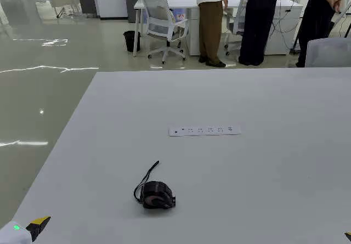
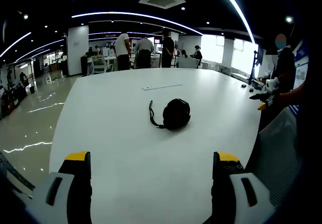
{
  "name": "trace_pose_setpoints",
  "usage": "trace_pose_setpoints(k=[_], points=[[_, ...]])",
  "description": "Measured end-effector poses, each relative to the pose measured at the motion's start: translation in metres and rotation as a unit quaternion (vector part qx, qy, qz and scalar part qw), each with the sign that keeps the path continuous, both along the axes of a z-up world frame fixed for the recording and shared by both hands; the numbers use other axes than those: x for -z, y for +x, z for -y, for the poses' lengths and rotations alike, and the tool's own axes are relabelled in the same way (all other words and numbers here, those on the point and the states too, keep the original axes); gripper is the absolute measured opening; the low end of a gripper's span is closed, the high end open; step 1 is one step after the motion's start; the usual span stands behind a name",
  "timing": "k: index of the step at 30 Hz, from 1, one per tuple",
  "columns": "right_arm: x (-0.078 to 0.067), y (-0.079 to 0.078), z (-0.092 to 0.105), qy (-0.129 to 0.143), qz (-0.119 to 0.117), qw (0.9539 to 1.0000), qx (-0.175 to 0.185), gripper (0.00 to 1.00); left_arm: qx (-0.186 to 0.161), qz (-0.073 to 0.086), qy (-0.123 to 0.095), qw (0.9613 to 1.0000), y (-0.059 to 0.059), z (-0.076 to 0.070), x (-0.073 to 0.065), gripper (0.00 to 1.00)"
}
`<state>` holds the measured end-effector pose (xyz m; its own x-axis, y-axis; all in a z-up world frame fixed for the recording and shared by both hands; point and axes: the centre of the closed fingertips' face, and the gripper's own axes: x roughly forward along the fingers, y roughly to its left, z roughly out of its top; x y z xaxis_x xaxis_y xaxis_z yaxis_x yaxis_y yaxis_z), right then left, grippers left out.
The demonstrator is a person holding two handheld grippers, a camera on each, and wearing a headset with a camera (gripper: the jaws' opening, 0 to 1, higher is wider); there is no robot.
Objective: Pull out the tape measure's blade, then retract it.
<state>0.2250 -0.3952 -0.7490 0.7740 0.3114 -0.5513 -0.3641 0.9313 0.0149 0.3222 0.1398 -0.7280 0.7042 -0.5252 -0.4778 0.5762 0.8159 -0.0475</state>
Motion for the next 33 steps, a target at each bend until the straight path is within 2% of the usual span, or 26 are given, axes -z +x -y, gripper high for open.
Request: trace_pose_setpoints(k=[10, 13, 22, 26, 33], points=[[0.001, -0.003, -0.001, 0.008, -0.003, 1.0, 0.002, 1.0, 0.005, 0.002, 0.003, 1.0, 0.0, 0.002, -0.003, 0.99], [-0.001, -0.001, -0.003, 0.01, 0.005, 0.9999, -0.004, 1.0, 0.008, 0.002, 0.004, 1.0, -0.001, 0.003, -0.003, 0.99], [-0.004, 0.006, 0.008, 0.006, 0.012, 0.9999, -0.009, 1.0, 0.005, 0.001, 0.005, 1.0, -0.003, 0.004, -0.002, 0.99], [-0.005, 0.006, 0.006, 0.005, 0.011, 0.9998, -0.013, 0.99, 0.004, 0.003, 0.002, 1.0, -0.004, 0.007, -0.005, 0.99], [-0.004, 0.007, 0.01, 0.003, 0.011, 0.9999, -0.013, 0.99, 0.007, -0.001, 0.007, 1.0, -0.001, 0.009, -0.003, 0.99]])
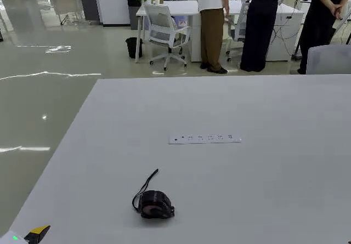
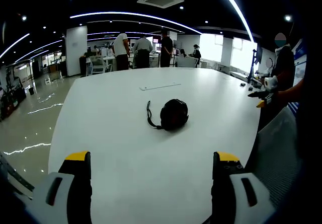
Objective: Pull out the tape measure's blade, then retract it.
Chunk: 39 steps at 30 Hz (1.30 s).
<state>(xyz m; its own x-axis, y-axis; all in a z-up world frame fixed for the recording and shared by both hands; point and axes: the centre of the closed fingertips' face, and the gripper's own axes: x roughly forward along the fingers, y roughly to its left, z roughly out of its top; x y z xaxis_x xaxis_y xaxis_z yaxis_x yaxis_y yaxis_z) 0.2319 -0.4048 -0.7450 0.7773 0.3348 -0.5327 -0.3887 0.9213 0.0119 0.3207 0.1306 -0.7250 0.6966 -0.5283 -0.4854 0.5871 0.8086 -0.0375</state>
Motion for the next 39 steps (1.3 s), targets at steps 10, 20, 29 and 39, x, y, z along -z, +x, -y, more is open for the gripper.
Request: trace_pose_setpoints(k=[10, 20, 29, 39], points=[[-0.002, 0.008, 0.0, -0.006, -0.003, 0.9999, -0.013, 0.96, 0.015, 0.004, 0.01, 0.9998, 0.016, 0.008, -0.006, 0.99], [-0.009, 0.036, -0.023, -0.008, 0.001, 0.998, -0.062, 0.91, 0.056, 0.0, 0.025, 0.9981, 0.034, 0.02, -0.004, 0.99], [-0.017, 0.065, -0.048, -0.01, 0.007, 0.9954, -0.095, 0.93, 0.08, -0.007, 0.05, 0.9955, 0.053, 0.033, -0.001, 0.99], [-0.009, 0.088, -0.072, 0.001, 0.003, 0.9923, -0.124, 0.93, 0.129, -0.013, 0.058, 0.9899, 0.066, 0.059, -0.004, 0.91]])
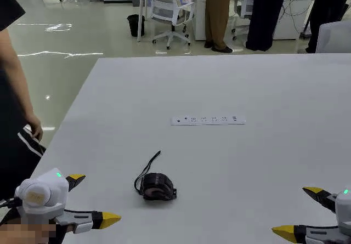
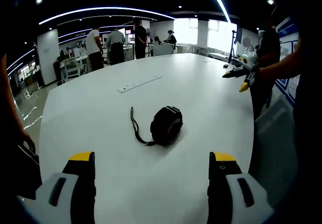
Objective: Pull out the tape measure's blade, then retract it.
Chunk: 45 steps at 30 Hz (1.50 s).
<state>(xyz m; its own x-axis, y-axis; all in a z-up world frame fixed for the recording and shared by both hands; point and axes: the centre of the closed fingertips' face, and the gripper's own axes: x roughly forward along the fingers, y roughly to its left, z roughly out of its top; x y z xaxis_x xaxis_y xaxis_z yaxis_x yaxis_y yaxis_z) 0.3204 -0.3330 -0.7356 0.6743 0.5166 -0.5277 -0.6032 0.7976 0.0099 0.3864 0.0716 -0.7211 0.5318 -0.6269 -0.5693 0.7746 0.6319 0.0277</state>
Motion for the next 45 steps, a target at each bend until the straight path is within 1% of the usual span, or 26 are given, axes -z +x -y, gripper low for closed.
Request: trace_pose_setpoints(k=[1, 3, 5, 8, 10, 11, 12, 14, 16, 17, 20, 23, 24, 26, 28, 30, 33, 34, 36, 37, 38, 39, 41, 43, 44, 45], points=[[0.003, 0.003, -0.003, -0.007, -0.001, 0.9999, -0.007, 0.93, 0.004, -0.001, 0.004, 1.0, 0.003, 0.002, 0.001, 0.91], [0.004, 0.006, -0.008, -0.007, -0.004, 0.9999, -0.015, 0.92, 0.006, -0.007, 0.001, 1.0, 0.006, 0.005, 0.001, 0.93], [0.004, 0.009, -0.016, -0.008, -0.004, 0.9996, -0.026, 0.91, 0.009, -0.008, -0.003, 0.9999, 0.011, 0.01, 0.001, 0.97], [0.004, 0.017, -0.027, -0.006, 0.0, 0.9991, -0.041, 0.89, 0.018, -0.011, -0.004, 0.9998, 0.017, 0.016, 0.002, 0.96], [0.005, 0.023, -0.033, -0.006, -0.001, 0.9987, -0.051, 0.88, 0.026, -0.008, -0.001, 0.9996, 0.019, 0.022, 0.003, 0.97], [0.006, 0.026, -0.037, -0.007, -0.002, 0.9983, -0.058, 0.87, 0.03, -0.002, 0.004, 0.9995, 0.024, 0.023, 0.003, 0.99], [0.006, 0.028, -0.04, -0.007, -0.003, 0.998, -0.063, 0.87, 0.034, -0.005, 0.006, 0.9994, 0.024, 0.024, 0.004, 0.99], [0.007, 0.033, -0.049, -0.015, -0.002, 0.9963, -0.084, 0.86, 0.043, -0.009, 0.001, 0.999, 0.03, 0.028, 0.004, 0.99], [0.006, 0.037, -0.055, -0.015, -0.002, 0.9954, -0.095, 0.85, 0.052, -0.009, 0.004, 0.9986, 0.033, 0.032, 0.004, 0.99], [0.006, 0.04, -0.063, -0.015, 0.0, 0.994, -0.108, 0.84, 0.06, -0.011, 0.005, 0.9981, 0.033, 0.036, 0.004, 0.98], [0.007, 0.049, -0.076, -0.014, -0.001, 0.992, -0.125, 0.82, 0.077, -0.015, 0.003, 0.9969, 0.035, 0.047, 0.004, 0.93], [0.009, 0.057, -0.091, -0.012, -0.004, 0.9895, -0.144, 0.8, 0.103, -0.019, 0.015, 0.9944, 0.036, 0.056, 0.009, 0.88], [0.011, 0.06, -0.097, -0.012, -0.005, 0.9884, -0.151, 0.8, 0.112, -0.018, 0.017, 0.9934, 0.037, 0.061, 0.009, 0.88], [0.013, 0.063, -0.107, -0.013, -0.007, 0.9864, -0.164, 0.79, 0.123, -0.02, 0.019, 0.992, 0.04, 0.067, 0.012, 0.87], [0.017, 0.066, -0.118, -0.014, -0.01, 0.9839, -0.178, 0.78, 0.137, -0.022, 0.026, 0.99, 0.043, 0.072, 0.016, 0.85], [0.021, 0.07, -0.129, -0.013, -0.013, 0.9818, -0.189, 0.78, 0.152, -0.026, 0.031, 0.9875, 0.044, 0.077, 0.02, 0.83], [0.026, 0.076, -0.145, -0.016, -0.012, 0.9777, -0.209, 0.74, 0.178, -0.027, 0.051, 0.9824, 0.045, 0.085, 0.025, 0.79], [0.028, 0.08, -0.152, -0.02, -0.008, 0.9754, -0.219, 0.72, 0.19, -0.027, 0.066, 0.9792, 0.047, 0.087, 0.03, 0.78], [0.031, 0.084, -0.161, -0.019, -0.01, 0.9734, -0.228, 0.7, 0.205, -0.018, 0.095, 0.974, 0.052, 0.089, 0.037, 0.76], [0.034, 0.086, -0.167, -0.02, -0.013, 0.9718, -0.235, 0.69, 0.214, -0.018, 0.103, 0.9713, 0.053, 0.092, 0.04, 0.74], [0.035, 0.088, -0.171, -0.022, -0.013, 0.9707, -0.239, 0.67, 0.214, -0.02, 0.1, 0.9715, 0.054, 0.096, 0.041, 0.74], [0.038, 0.091, -0.176, -0.025, -0.016, 0.9692, -0.244, 0.66, 0.218, -0.023, 0.101, 0.9705, 0.054, 0.1, 0.042, 0.73], [0.041, 0.096, -0.185, -0.024, -0.017, 0.9674, -0.251, 0.64, 0.227, -0.022, 0.105, 0.968, 0.057, 0.107, 0.045, 0.69], [0.044, 0.098, -0.192, -0.025, -0.018, 0.9658, -0.257, 0.62, 0.234, -0.026, 0.109, 0.9657, 0.058, 0.111, 0.049, 0.67], [0.047, 0.1, -0.197, -0.024, -0.022, 0.9657, -0.258, 0.58, 0.252, -0.019, 0.126, 0.9593, 0.058, 0.113, 0.054, 0.66], [0.053, 0.101, -0.2, -0.026, -0.032, 0.9658, -0.256, 0.56, 0.261, -0.011, 0.138, 0.9553, 0.058, 0.114, 0.057, 0.65]])
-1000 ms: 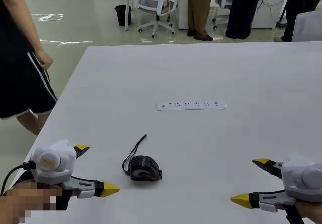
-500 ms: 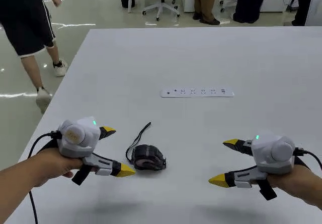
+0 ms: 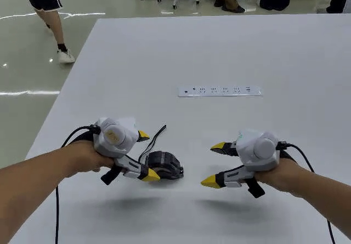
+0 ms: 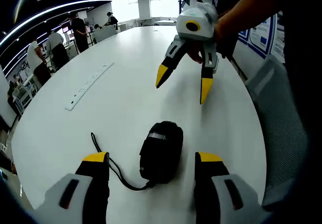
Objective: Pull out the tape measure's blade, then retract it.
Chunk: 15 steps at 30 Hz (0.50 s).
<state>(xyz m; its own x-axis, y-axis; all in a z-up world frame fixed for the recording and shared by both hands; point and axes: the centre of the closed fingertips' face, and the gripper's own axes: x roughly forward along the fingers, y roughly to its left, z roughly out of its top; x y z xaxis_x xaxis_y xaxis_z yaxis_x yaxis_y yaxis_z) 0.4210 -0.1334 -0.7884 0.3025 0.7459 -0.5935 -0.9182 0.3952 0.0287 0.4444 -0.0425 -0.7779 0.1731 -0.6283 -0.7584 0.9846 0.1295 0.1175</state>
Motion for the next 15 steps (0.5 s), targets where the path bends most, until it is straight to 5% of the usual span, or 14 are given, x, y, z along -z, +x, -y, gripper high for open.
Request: trace_pose_setpoints(k=[1, 4, 13, 15], points=[[0.007, 0.0, -0.005, -0.005, -0.008, 0.9999, -0.005, 0.55, 0.02, 0.007, 0.012, 0.9997, -0.001, 0.002, 0.005, 0.63], [0.019, -0.002, -0.016, -0.021, -0.011, 0.9993, -0.027, 0.53, 0.027, -0.005, 0.023, 0.9993, -0.004, 0.006, 0.015, 0.56], [0.025, 0.005, -0.04, -0.026, -0.006, 0.9983, -0.051, 0.41, 0.047, 0.005, 0.043, 0.998, -0.005, 0.014, 0.019, 0.42], [0.027, 0.007, -0.042, -0.031, -0.006, 0.9977, -0.06, 0.36, 0.093, 0.008, 0.048, 0.9944, -0.015, 0.017, 0.023, 0.32]])
